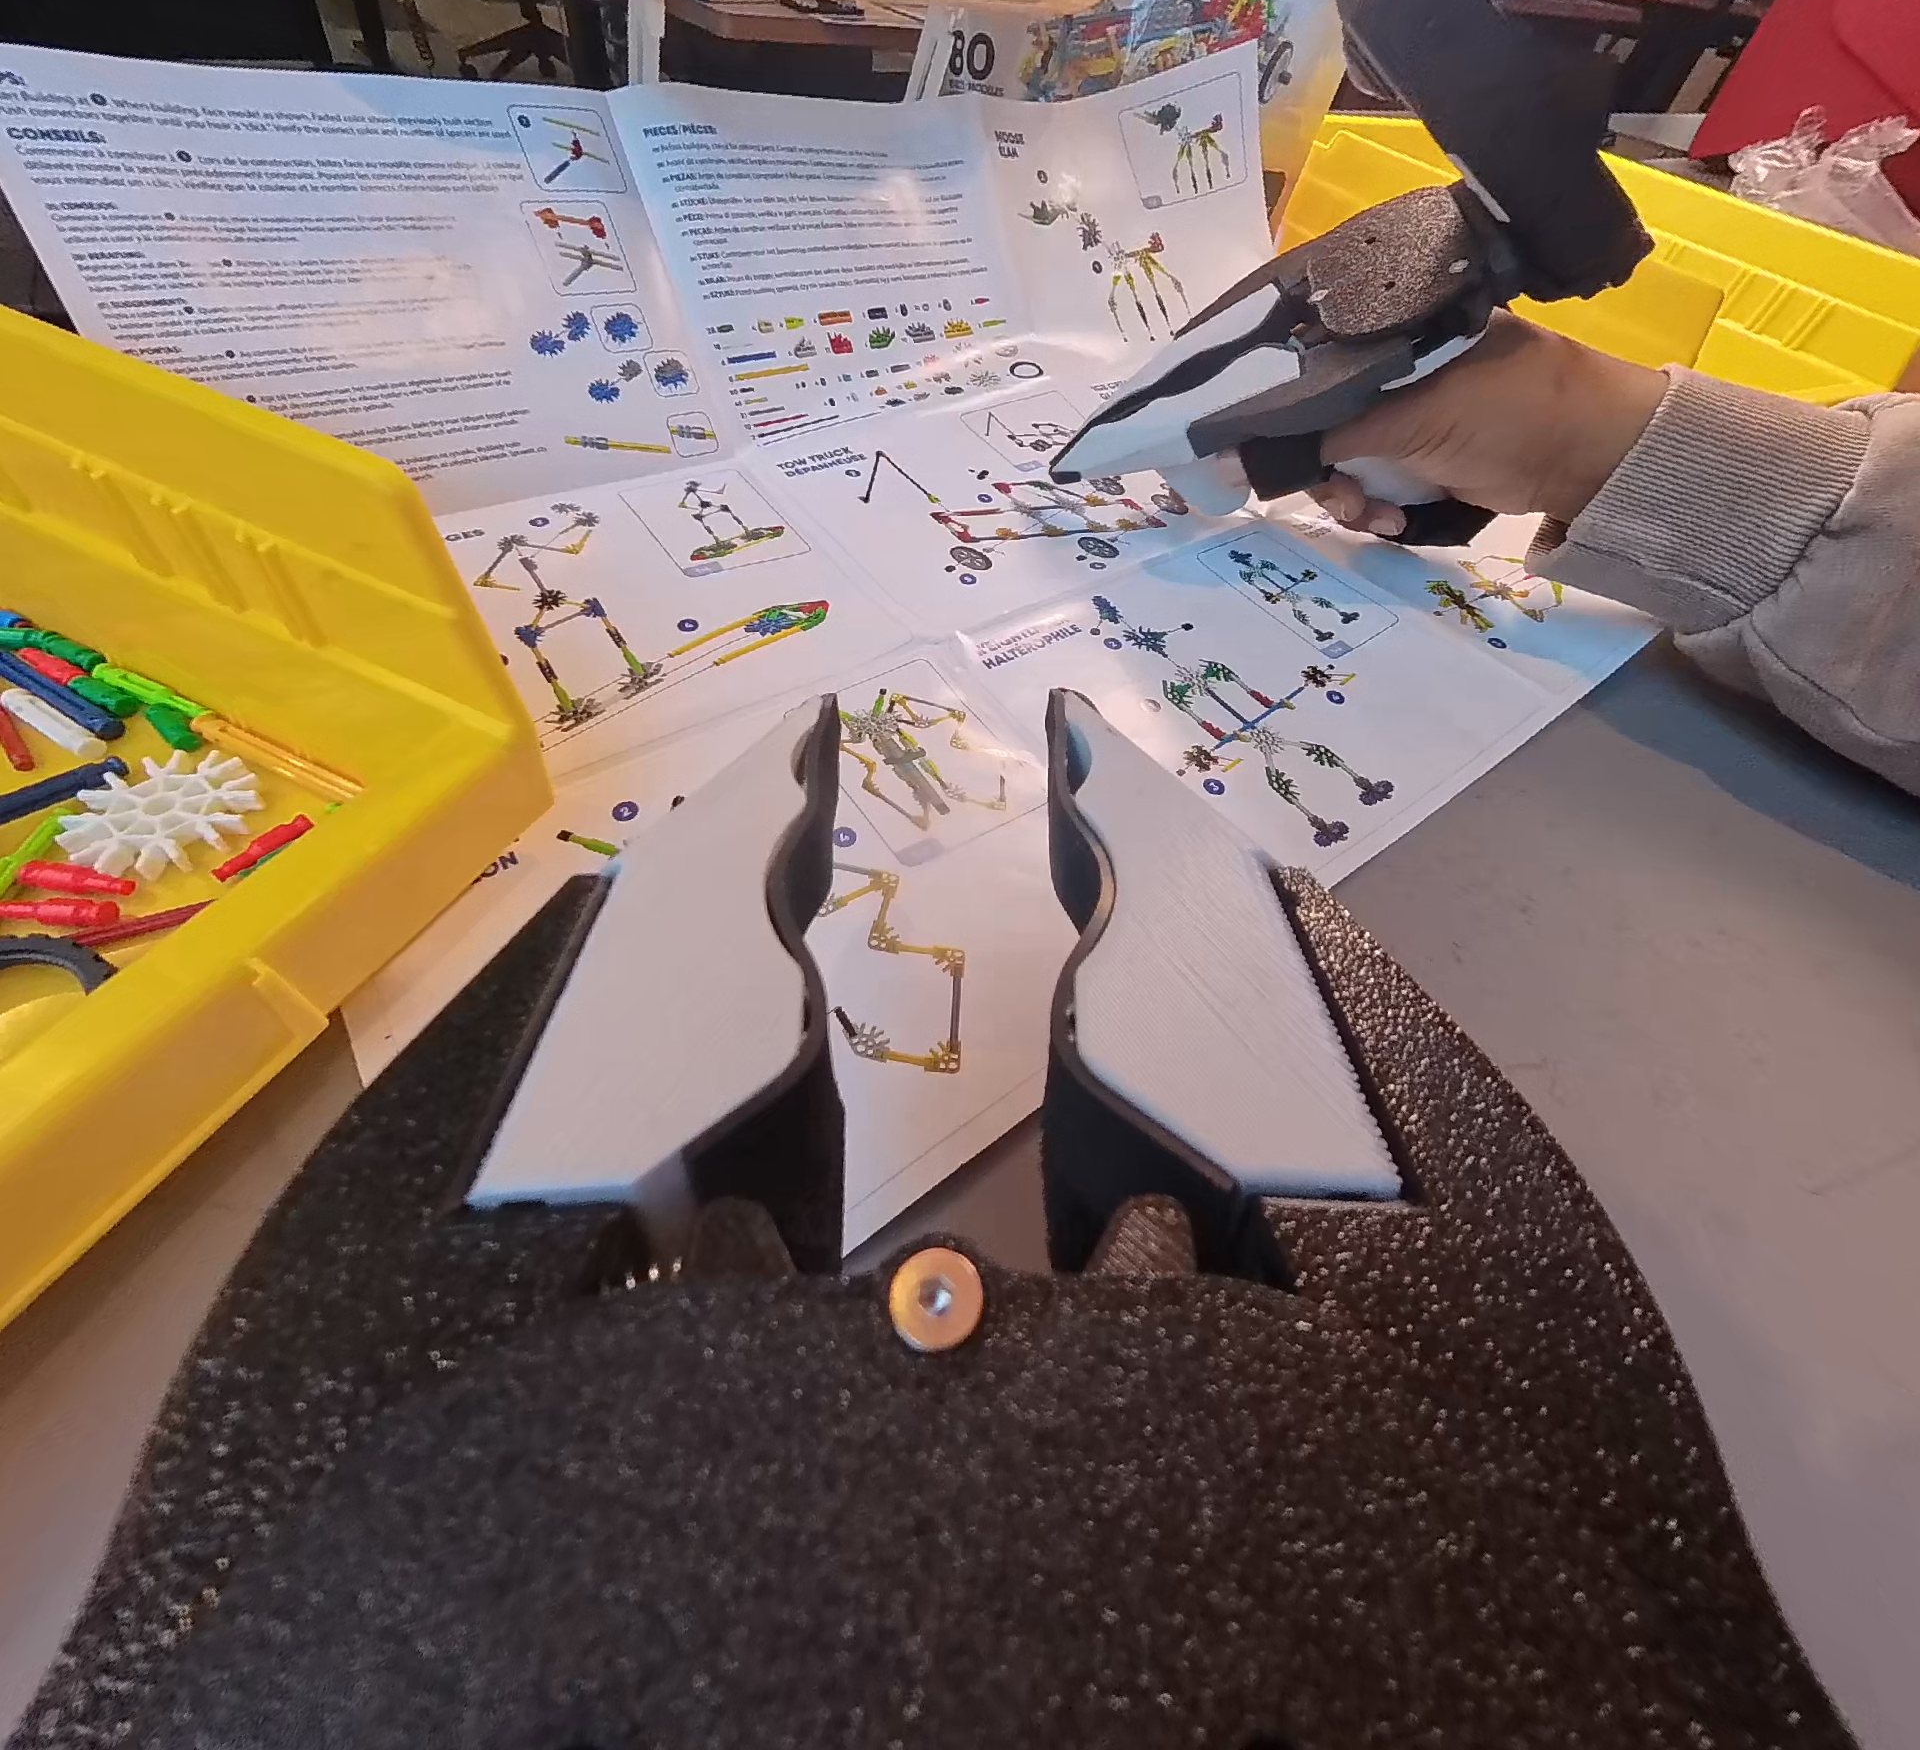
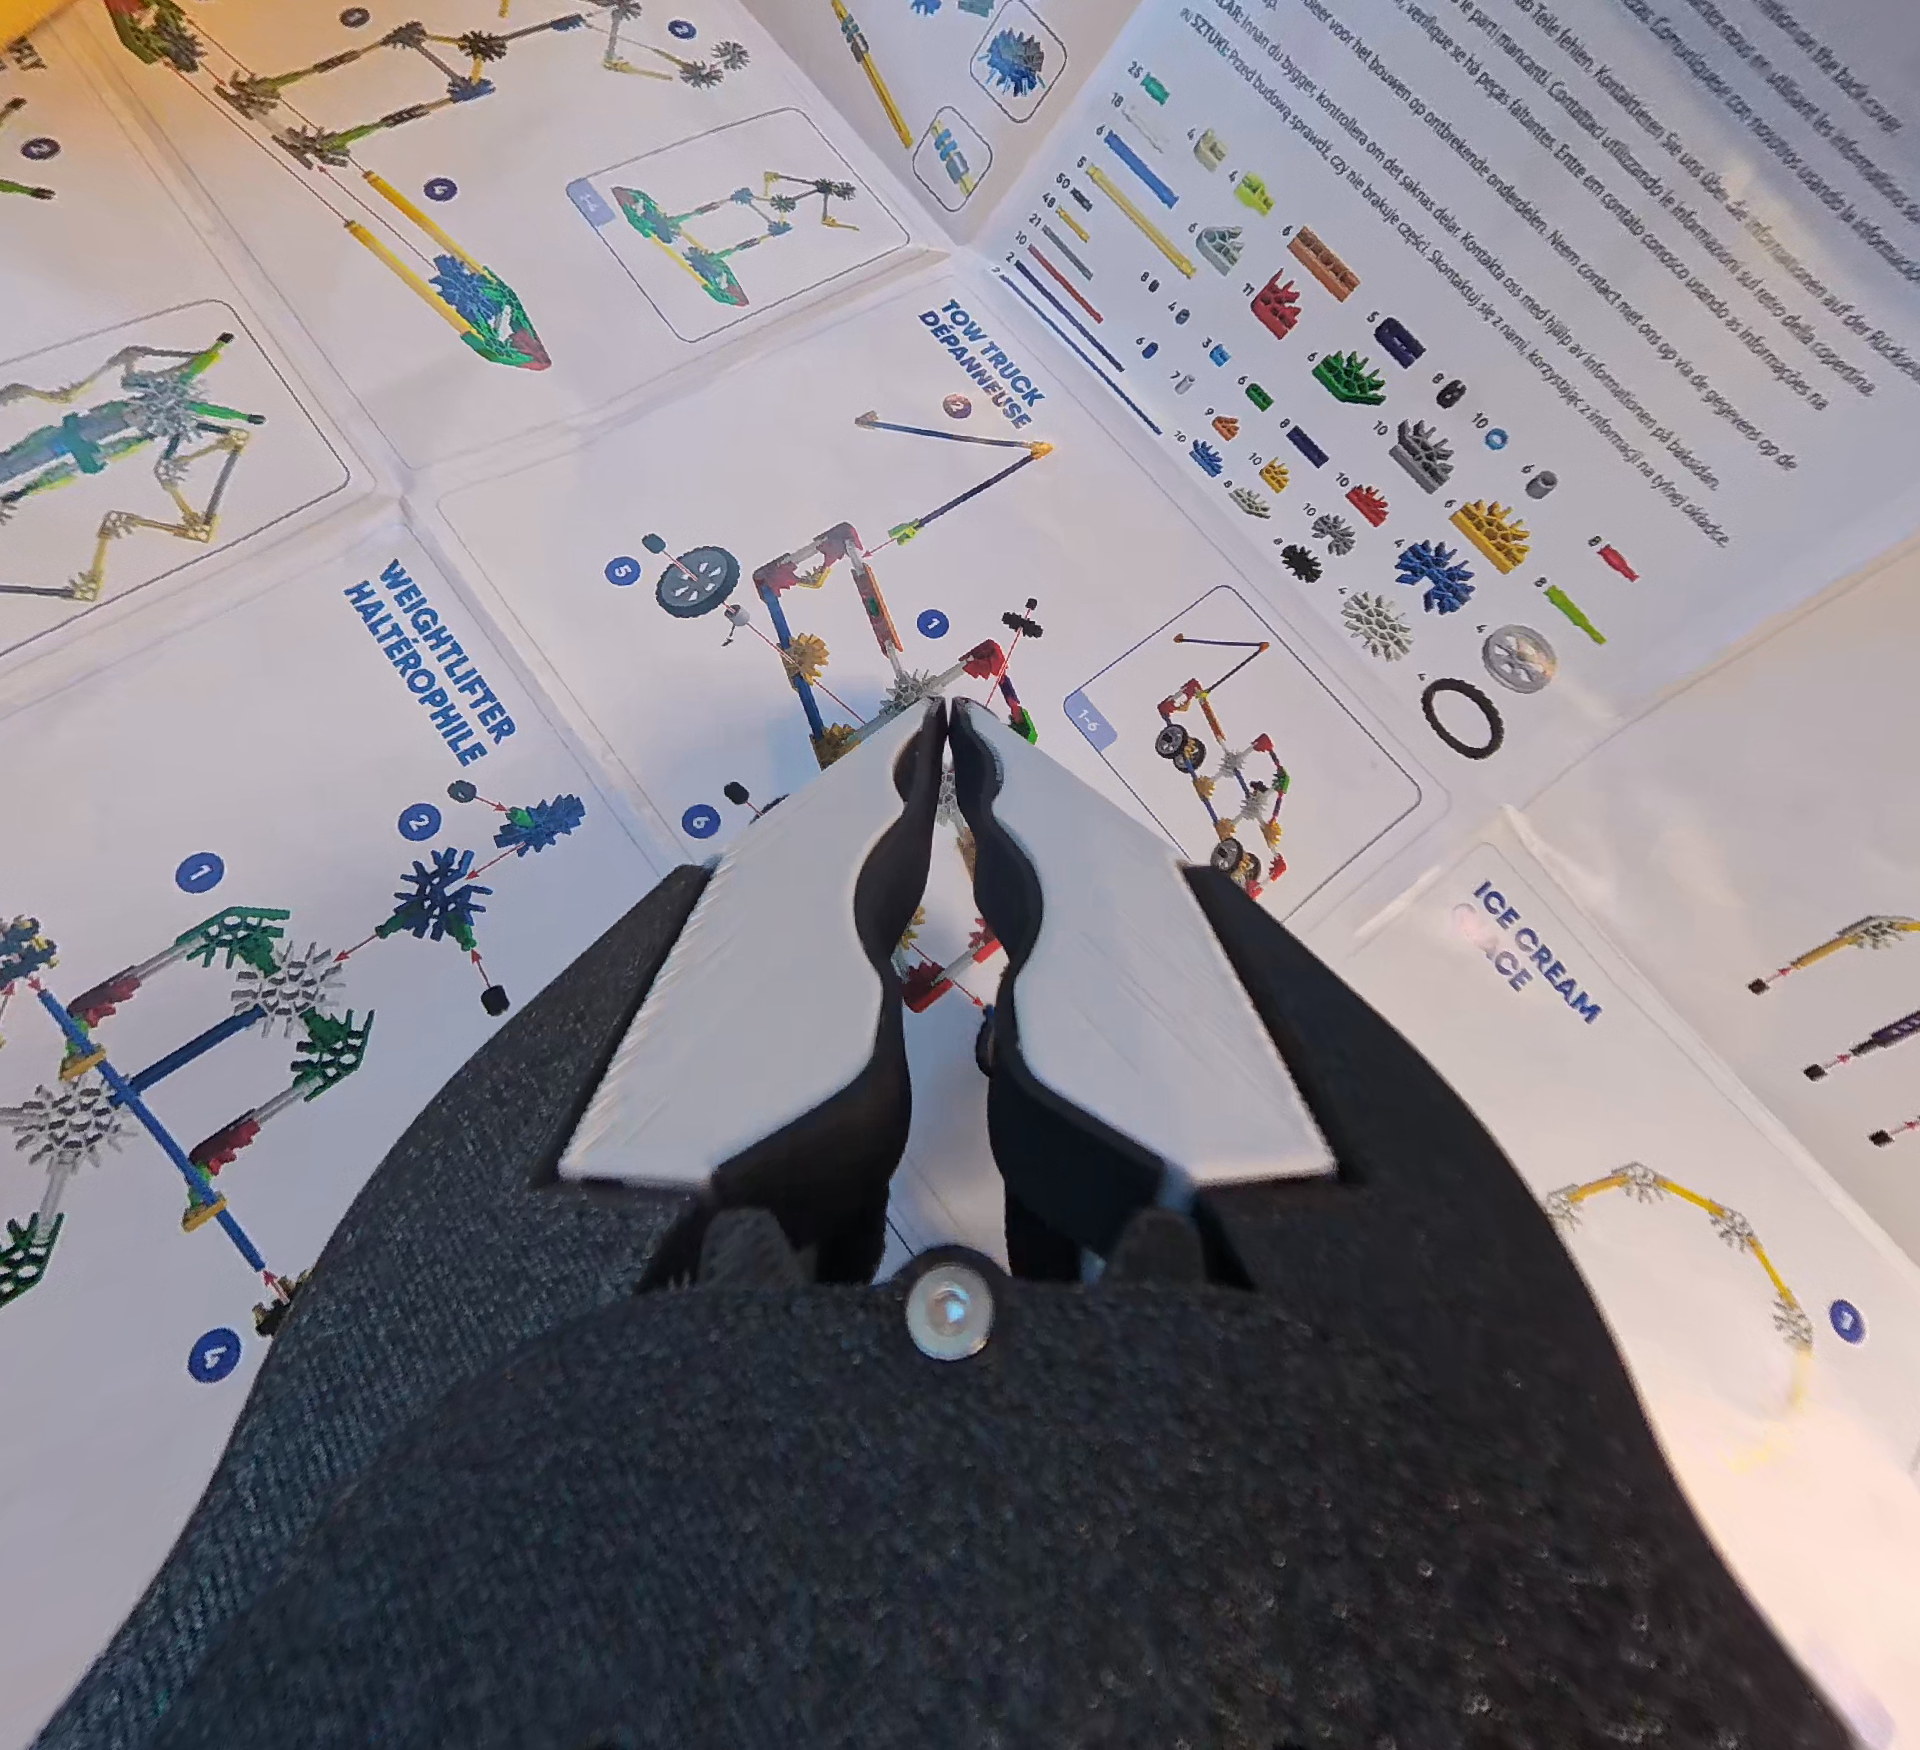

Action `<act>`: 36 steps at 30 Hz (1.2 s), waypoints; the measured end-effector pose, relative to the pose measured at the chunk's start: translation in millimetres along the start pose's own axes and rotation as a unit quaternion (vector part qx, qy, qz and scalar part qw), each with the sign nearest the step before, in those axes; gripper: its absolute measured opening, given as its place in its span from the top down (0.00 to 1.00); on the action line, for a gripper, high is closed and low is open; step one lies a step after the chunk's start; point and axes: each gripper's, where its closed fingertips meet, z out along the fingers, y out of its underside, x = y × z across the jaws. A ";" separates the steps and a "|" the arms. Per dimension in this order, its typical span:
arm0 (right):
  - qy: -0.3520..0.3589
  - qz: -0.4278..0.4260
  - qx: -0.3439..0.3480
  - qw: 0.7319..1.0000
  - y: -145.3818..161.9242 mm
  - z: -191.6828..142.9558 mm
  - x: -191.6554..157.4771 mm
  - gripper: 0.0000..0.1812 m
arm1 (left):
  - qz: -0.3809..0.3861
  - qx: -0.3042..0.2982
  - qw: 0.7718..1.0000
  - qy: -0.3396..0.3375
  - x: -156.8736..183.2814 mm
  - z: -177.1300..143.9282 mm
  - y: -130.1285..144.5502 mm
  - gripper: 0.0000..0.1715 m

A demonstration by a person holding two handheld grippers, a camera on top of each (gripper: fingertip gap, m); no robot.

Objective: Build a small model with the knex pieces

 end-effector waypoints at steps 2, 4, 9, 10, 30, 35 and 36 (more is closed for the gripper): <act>0.001 -0.009 -0.008 1.000 0.2 2.5 -0.1 1.00 | -0.001 0.000 1.000 0.000 0.0 0.3 0.1 0.78; 0.000 -0.015 -0.016 1.000 1.1 4.6 -0.4 1.00 | -0.002 -0.001 1.000 0.001 -0.3 0.4 0.3 0.78; -0.008 -0.016 -0.027 0.999 3.4 6.1 -2.9 1.00 | -0.004 -0.002 1.000 0.002 -0.2 1.2 0.7 0.78; -0.008 -0.018 -0.028 0.999 3.7 6.2 -2.9 1.00 | -0.004 -0.002 1.000 0.002 -0.1 1.3 0.7 0.78; -0.002 -0.044 -0.038 0.998 4.7 7.5 -8.2 1.00 | -0.006 -0.002 1.000 0.003 -0.1 1.2 0.7 0.78; 0.005 -0.036 -0.019 0.999 0.2 4.4 -6.0 1.00 | -0.015 -0.002 1.000 0.002 -3.4 1.1 0.8 0.78; 0.007 -0.029 -0.006 1.000 -4.0 1.4 -4.6 0.99 | -0.014 -0.001 1.000 -0.001 -4.9 0.3 0.5 0.78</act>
